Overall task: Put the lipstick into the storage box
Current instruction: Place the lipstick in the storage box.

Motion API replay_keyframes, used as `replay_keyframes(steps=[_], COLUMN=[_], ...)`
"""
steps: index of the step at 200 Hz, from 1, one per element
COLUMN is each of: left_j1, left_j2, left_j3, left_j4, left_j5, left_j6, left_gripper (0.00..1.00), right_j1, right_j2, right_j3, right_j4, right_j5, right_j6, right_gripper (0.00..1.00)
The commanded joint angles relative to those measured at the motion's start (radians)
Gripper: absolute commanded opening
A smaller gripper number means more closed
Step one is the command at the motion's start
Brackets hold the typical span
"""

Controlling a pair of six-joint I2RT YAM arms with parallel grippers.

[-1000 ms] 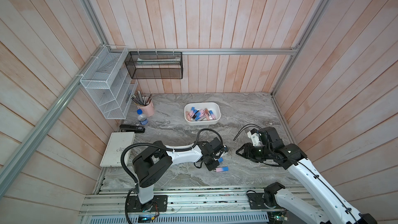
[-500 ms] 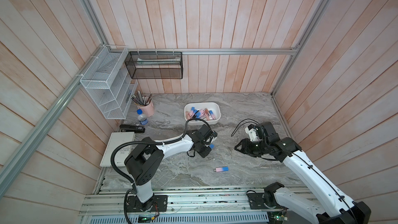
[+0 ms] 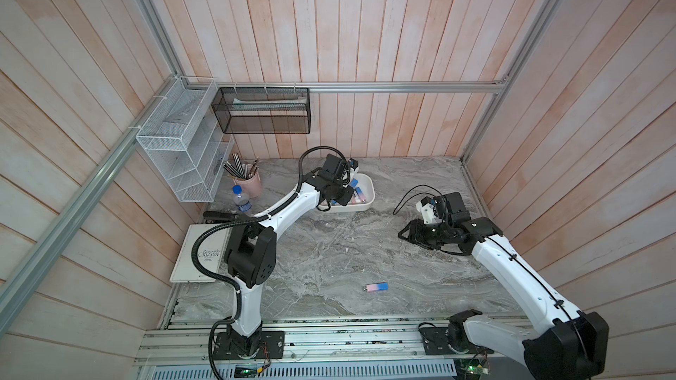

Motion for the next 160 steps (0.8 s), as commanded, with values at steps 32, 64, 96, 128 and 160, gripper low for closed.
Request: replay_keyframes(steps=[32, 64, 96, 128, 160], left_j1=[0.049, 0.075, 0.088, 0.089, 0.088], left_j2=[0.191, 0.234, 0.247, 0.253, 0.236], left_j3=[0.196, 0.191, 0.17, 0.148, 0.12], left_j4=[-0.031, -0.008, 0.008, 0.014, 0.021], left_j5=[0.064, 0.094, 0.108, 0.113, 0.119], left_j6=[0.003, -0.014, -0.018, -0.017, -0.022], left_gripper=[0.24, 0.25, 0.25, 0.26, 0.33], right_j1=[-0.018, -0.041, -0.052, -0.053, -0.054], right_j2=[0.091, 0.118, 0.147, 0.175, 0.185], right_j3=[0.073, 0.089, 0.113, 0.141, 0.159], right_j4=[0.044, 0.035, 0.021, 0.006, -0.006], right_j5=[-0.031, -0.036, -0.04, -0.041, -0.038], right_j6=[-0.04, -0.049, -0.058, -0.069, -0.076], right_gripper=[0.46, 0.45, 0.46, 0.45, 0.45])
